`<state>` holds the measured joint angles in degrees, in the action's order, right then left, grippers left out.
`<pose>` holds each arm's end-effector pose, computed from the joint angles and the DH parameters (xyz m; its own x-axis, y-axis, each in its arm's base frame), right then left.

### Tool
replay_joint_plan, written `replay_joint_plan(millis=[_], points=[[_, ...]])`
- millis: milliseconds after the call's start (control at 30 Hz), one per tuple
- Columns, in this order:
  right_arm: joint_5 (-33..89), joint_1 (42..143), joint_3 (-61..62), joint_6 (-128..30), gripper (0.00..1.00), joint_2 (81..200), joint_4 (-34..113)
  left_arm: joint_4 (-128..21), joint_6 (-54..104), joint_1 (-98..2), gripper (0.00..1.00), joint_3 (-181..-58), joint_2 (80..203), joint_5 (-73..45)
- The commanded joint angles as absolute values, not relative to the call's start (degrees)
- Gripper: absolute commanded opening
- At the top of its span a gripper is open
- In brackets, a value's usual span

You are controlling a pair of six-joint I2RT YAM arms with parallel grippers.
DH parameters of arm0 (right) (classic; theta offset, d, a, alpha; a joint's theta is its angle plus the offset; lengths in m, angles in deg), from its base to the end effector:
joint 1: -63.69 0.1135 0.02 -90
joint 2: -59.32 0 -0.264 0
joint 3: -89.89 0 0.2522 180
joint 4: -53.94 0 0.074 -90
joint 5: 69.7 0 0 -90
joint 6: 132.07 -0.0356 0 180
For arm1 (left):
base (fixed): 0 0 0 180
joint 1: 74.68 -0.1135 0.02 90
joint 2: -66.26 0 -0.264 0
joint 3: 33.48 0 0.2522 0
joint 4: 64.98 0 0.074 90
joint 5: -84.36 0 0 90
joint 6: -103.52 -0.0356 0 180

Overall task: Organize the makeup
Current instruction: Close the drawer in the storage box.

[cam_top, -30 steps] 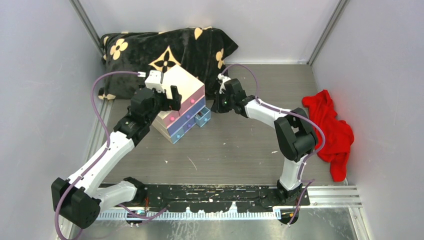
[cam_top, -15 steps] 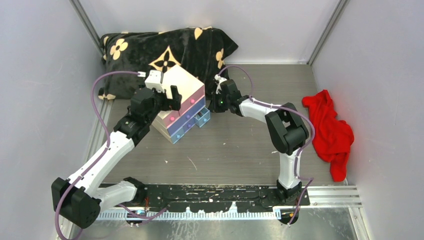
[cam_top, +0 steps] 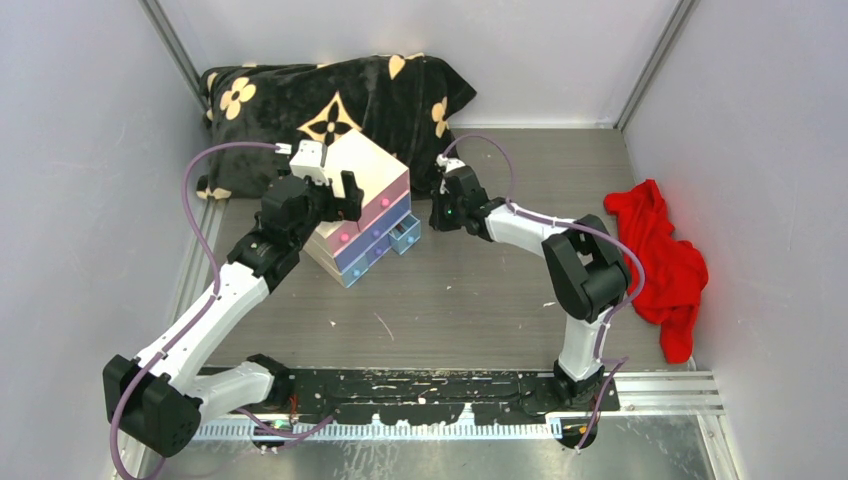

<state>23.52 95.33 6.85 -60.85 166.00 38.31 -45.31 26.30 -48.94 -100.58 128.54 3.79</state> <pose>0.3494 0.2176 0.1959 -0.6907 -0.0481 -0.7215 -0.3574 0.8901 0.2829 0.2313 -0.1050 0.3404 -0.2884 -0.1032 -0.9519 0.2276 0.9583 -0.1729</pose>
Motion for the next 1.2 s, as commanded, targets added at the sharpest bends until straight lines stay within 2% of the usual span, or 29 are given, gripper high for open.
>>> replay_joint_plan(millis=[0,133,433,1167], points=[[23.1,95.5,8.9,-61.1,0.18,162.7,38.9,-38.5,27.2,-49.4,0.99,-99.4,130.2,2.7],[21.9,95.9,12.5,-61.1,0.17,160.1,39.1,-38.8,27.2,-49.4,0.99,-99.3,130.6,2.8],[28.8,96.8,12.7,-61.7,0.18,159.7,42.6,-39.4,27.2,-49.4,0.99,-99.5,131.2,2.9],[34.5,98.5,-0.1,-63.2,0.17,171.6,45.3,-40.5,27.7,-49.3,1.0,-98.1,130.5,2.3]])
